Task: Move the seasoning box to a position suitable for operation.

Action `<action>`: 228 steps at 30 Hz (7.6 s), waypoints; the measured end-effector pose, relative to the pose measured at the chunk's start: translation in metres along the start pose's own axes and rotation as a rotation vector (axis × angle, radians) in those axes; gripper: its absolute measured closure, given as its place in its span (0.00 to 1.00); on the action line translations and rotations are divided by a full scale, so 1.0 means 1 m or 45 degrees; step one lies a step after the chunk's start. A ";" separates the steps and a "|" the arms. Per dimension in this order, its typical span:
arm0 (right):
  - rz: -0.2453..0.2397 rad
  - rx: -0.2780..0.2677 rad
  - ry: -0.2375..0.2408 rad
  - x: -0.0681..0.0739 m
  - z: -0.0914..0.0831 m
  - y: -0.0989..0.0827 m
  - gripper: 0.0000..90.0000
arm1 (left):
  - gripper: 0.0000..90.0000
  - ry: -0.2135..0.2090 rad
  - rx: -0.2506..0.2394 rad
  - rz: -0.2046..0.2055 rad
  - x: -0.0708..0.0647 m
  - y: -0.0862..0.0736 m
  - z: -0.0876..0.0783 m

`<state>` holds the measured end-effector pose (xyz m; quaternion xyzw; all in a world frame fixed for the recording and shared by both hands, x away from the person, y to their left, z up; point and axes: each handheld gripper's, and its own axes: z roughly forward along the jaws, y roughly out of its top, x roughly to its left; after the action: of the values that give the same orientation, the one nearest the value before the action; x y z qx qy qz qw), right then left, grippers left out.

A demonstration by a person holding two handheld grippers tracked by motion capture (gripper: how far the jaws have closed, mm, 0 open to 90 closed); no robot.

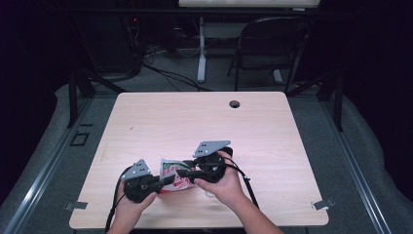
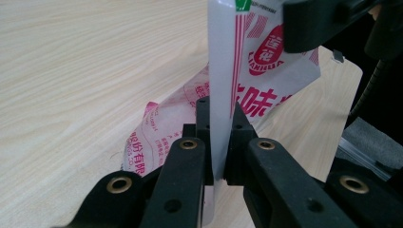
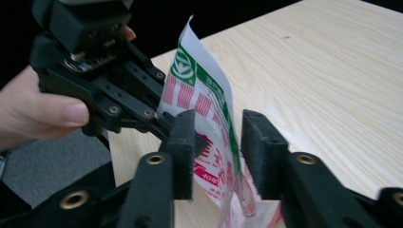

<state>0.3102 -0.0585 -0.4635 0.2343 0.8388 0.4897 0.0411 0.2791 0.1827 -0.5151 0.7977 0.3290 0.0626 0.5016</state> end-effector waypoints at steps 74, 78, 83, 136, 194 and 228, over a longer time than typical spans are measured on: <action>-0.047 0.099 0.171 -0.007 0.003 0.002 1.00 | 0.49 0.065 0.091 0.137 0.003 -0.032 0.001; -0.071 0.105 0.183 -0.005 0.001 0.005 1.00 | 0.47 0.038 0.106 0.169 0.000 -0.034 0.007; -0.104 0.113 0.206 -0.002 -0.004 0.010 1.00 | 0.45 -0.009 0.104 0.164 0.003 -0.035 0.012; -0.150 0.059 0.247 0.011 -0.004 0.004 1.00 | 0.60 -0.101 0.261 0.087 0.012 -0.056 0.049; 0.022 -0.220 -0.011 -0.015 -0.082 -0.021 0.63 | 0.68 0.129 0.164 0.115 0.022 -0.028 0.042; 0.170 -0.246 -0.155 -0.039 -0.105 -0.063 0.61 | 0.68 0.467 0.052 0.307 0.025 -0.003 0.033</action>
<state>0.2914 -0.1858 -0.4688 0.3137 0.7663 0.5548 0.0816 0.3113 0.1730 -0.5392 0.8164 0.3182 0.2595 0.4060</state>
